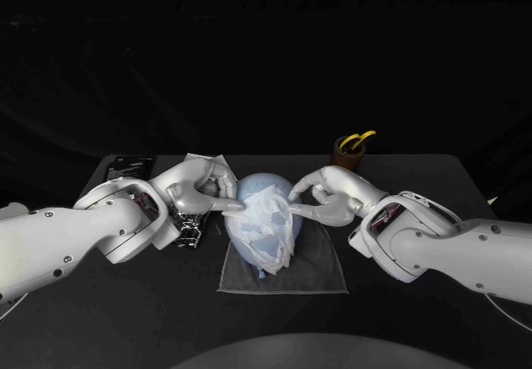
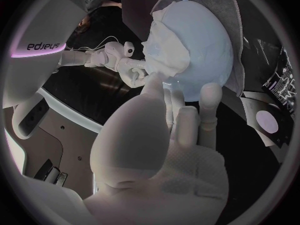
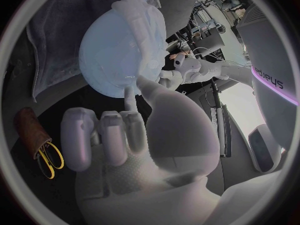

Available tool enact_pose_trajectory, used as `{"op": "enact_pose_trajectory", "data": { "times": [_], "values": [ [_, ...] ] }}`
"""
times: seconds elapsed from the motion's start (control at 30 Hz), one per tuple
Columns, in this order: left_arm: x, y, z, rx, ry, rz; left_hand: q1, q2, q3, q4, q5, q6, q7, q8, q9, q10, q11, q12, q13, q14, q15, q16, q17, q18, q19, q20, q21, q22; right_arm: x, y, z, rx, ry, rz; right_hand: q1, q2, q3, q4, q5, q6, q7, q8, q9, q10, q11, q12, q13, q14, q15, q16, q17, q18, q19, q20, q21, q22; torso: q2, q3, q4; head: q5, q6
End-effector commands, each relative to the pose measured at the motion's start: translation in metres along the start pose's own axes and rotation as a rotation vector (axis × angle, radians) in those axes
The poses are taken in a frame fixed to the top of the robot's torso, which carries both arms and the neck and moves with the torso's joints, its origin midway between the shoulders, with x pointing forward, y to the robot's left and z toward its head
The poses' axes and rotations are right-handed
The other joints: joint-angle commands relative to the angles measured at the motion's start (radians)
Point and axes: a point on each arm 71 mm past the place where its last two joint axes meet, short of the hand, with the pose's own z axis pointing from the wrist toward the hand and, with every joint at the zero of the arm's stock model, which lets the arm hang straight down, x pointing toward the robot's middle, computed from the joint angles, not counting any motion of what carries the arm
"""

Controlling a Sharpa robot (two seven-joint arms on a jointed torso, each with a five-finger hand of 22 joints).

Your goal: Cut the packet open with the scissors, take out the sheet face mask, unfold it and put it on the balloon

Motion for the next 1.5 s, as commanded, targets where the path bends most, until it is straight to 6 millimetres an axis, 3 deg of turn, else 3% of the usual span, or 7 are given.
{"op": "enact_pose_trajectory", "data": {
  "times": [0.03,0.33,1.0,1.07,1.13,1.23,1.5],
  "values": [
    [0.0015,-0.0015,0.0013,0.007,0.0,0.068,0.016,0.001,-0.006,-0.003,-0.002,0.004,-0.004,0.006,0.002,0.009,-0.001,0.008,0.003,0.012,0.0,0.007,0.011,-0.014,0.013,-0.002,0.007,0.009,0.0017,0.001,0.0003,-0.01,0.001,-0.013,0.019,0.013,0.01,-0.008,-0.006,0.016,-0.005,0.008,0.003,0.106,-0.012,0.003,0.263,0.105,-0.009,0.003,0.263,0.008,0.069,-0.008,0.004,0.233,-0.001,0.0001,0.0003,0.001,-0.002],
    [0.0035,-0.0025,0.0036,0.008,0.003,0.126,0.025,0.003,-0.006,-0.002,-0.002,0.008,-0.009,0.014,0.007,0.015,-0.005,0.016,0.008,0.027,-0.004,0.009,0.041,-0.019,0.029,-0.007,0.022,0.034,0.0008,0.0035,0.0017,-0.032,-0.029,-0.02,0.072,0.054,0.048,-0.045,-0.006,0.076,-0.039,0.042,0.015,0.106,-0.041,0.003,0.263,0.105,-0.034,0.003,0.263,0.006,0.073,-0.029,0.014,0.236,-0.001,0.0002,-0.0005,0.003,-0.005],
    [0.0026,-0.0003,0.0044,-0.006,-0.002,0.148,0.03,0.007,-0.006,-0.001,-0.002,0.011,-0.011,0.019,0.011,0.02,-0.008,0.022,0.012,0.04,-0.007,0.01,0.068,-0.022,0.043,-0.01,0.035,0.055,0.002,0.0089,0.0022,-0.056,-0.05,-0.022,0.066,0.047,0.069,-0.063,-0.006,0.094,-0.047,0.066,0.028,0.106,-0.05,0.003,0.263,0.105,-0.044,0.003,0.263,0.004,0.077,-0.042,0.023,0.239,-0.002,-0.0001,0.0001,0.003,-0.009],
    [0.0025,0.0,0.0043,-0.007,-0.002,0.147,0.03,0.007,-0.006,-0.001,-0.002,0.011,-0.011,0.019,0.011,0.02,-0.008,0.022,0.012,0.04,-0.008,0.011,0.069,-0.023,0.043,-0.01,0.036,0.056,0.0017,0.009,0.0018,-0.06,-0.051,-0.026,0.048,0.037,0.061,-0.057,-0.006,0.06,-0.036,0.047,0.022,0.106,-0.043,0.003,0.263,0.105,-0.04,0.003,0.263,0.006,0.074,-0.041,0.016,0.237,-0.002,-0.0002,0.0,0.003,-0.009],
    [0.0023,0.0003,0.0043,-0.008,-0.002,0.147,0.03,0.007,-0.007,0.0,-0.002,0.012,-0.012,0.02,0.012,0.021,-0.009,0.024,0.013,0.042,-0.008,0.011,0.073,-0.023,0.046,-0.01,0.038,0.06,0.0015,0.009,0.0012,-0.064,-0.047,-0.033,0.018,0.011,0.041,-0.048,-0.005,0.002,-0.009,0.01,0.01,0.106,-0.022,0.003,0.263,0.105,-0.024,0.003,0.263,0.006,0.072,-0.033,0.01,0.235,-0.001,0.0003,-0.0005,0.005,-0.007],
    [0.002,0.0006,0.0041,-0.009,-0.003,0.147,0.03,0.007,-0.007,0.0,-0.002,0.012,-0.012,0.02,0.012,0.021,-0.009,0.024,0.013,0.042,-0.008,0.011,0.073,-0.023,0.046,-0.01,0.038,0.06,0.0014,0.0089,0.0003,-0.066,-0.042,-0.042,-0.002,-0.011,0.022,-0.042,-0.006,-0.019,0.005,-0.007,0.004,0.106,-0.007,0.003,0.263,0.105,-0.011,0.003,0.263,0.007,0.069,-0.024,0.003,0.233,-0.002,0.0003,-0.0011,0.005,-0.007],
    [0.0016,0.0012,0.0038,-0.012,-0.004,0.143,0.029,0.008,-0.008,0.0,-0.002,0.013,-0.013,0.022,0.013,0.023,-0.01,0.027,0.015,0.046,-0.009,0.012,0.08,-0.024,0.049,-0.012,0.042,0.065,0.0021,0.008,0.0007,-0.053,-0.036,-0.077,-0.035,-0.03,-0.012,-0.02,-0.006,-0.026,0.015,-0.021,0.003,0.106,0.003,0.003,0.263,0.105,0.001,0.003,0.263,0.01,0.065,-0.01,-0.007,0.23,0.0,0.0003,-0.0008,0.004,-0.005]
  ]
}}
